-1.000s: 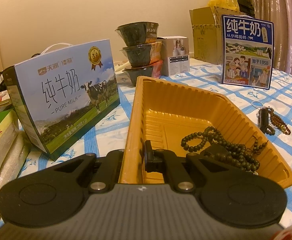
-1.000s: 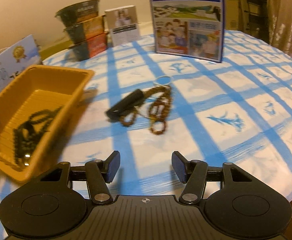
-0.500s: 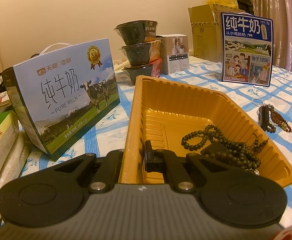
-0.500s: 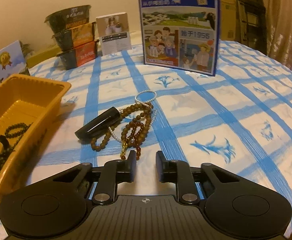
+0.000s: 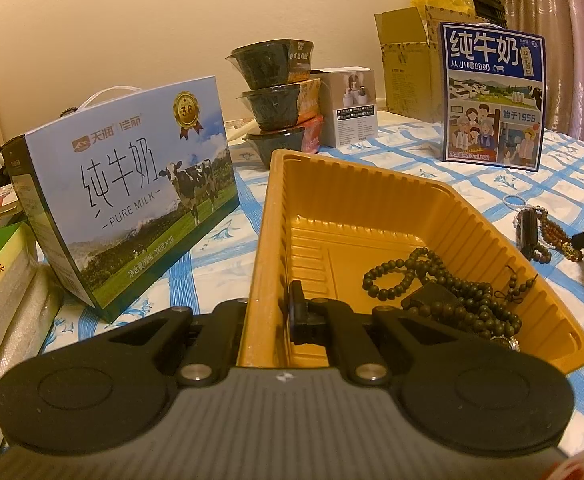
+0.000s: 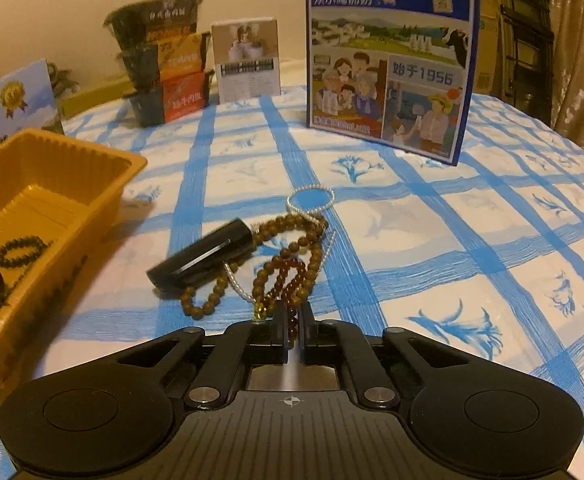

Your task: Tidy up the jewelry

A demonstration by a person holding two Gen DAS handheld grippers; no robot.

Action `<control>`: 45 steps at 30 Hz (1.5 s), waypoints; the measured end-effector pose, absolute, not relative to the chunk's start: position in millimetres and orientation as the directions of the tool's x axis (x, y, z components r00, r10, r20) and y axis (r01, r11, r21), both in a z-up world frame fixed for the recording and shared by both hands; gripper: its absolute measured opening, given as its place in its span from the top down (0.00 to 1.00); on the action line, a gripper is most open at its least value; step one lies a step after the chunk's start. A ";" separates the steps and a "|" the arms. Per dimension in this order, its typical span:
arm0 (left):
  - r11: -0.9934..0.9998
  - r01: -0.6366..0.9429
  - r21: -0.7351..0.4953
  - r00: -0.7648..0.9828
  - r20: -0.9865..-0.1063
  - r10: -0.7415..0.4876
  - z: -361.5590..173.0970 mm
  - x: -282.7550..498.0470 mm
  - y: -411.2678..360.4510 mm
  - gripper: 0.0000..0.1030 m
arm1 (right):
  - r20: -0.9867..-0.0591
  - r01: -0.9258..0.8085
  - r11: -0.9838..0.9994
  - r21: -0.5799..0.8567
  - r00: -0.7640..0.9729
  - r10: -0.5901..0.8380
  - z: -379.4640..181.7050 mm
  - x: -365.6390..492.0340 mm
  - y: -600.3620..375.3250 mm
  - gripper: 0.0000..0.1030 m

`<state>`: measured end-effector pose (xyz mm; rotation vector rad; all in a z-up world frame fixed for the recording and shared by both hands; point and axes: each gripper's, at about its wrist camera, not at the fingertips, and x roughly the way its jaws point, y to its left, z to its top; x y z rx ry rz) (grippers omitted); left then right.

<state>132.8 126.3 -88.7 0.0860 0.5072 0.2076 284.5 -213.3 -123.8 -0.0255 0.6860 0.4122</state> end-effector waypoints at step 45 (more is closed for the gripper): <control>0.979 -0.173 0.105 0.866 -0.457 0.202 -86.1 134.2 126.6 0.95 | -0.465 -0.631 0.670 0.391 0.493 0.735 -37.3 221.0 -78.1 0.92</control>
